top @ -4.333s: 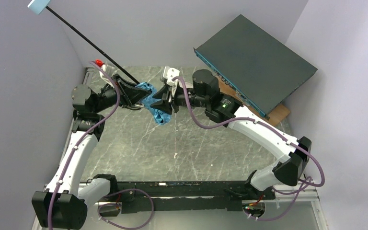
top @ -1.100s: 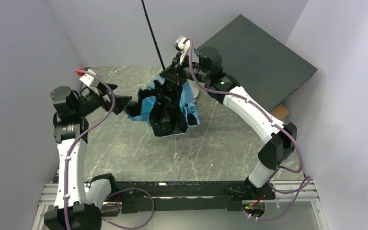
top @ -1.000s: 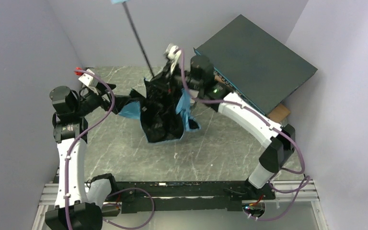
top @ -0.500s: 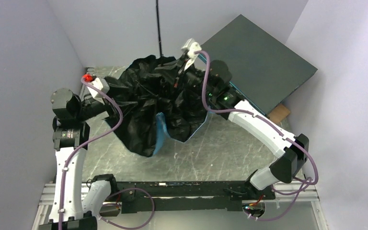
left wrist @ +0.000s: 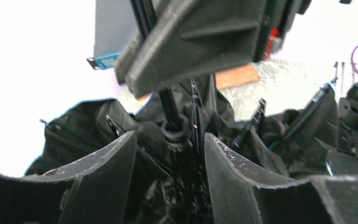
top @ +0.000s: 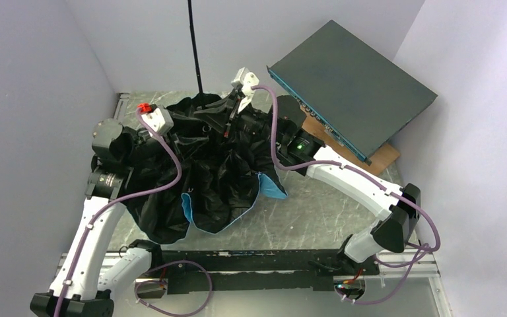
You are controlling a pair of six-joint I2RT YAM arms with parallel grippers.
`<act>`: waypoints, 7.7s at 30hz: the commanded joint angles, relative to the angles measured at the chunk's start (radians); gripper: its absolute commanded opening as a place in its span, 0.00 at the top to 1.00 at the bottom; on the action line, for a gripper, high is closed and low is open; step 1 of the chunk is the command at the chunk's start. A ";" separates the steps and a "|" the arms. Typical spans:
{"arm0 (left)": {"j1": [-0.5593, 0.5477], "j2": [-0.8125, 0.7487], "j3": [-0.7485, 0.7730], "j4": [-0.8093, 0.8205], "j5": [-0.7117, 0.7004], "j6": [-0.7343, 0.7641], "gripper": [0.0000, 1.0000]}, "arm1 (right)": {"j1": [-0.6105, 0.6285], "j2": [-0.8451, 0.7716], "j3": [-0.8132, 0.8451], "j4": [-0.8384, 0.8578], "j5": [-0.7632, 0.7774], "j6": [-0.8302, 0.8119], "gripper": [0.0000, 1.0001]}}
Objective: Open the umbrella
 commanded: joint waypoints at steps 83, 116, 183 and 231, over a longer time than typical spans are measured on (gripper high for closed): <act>-0.070 0.085 -0.082 0.068 -0.191 0.098 0.56 | -0.029 -0.048 0.058 0.118 -0.161 0.064 1.00; -0.075 0.102 0.013 0.221 -0.036 -0.204 0.60 | -0.012 -0.094 -0.058 0.064 -0.173 -0.025 1.00; -0.039 0.212 0.157 -0.208 0.025 0.213 1.00 | -0.082 -0.041 0.152 0.109 -0.212 0.005 0.21; -0.042 0.210 -0.222 0.200 -0.049 0.099 0.72 | -0.053 0.068 0.324 0.110 -0.132 0.095 1.00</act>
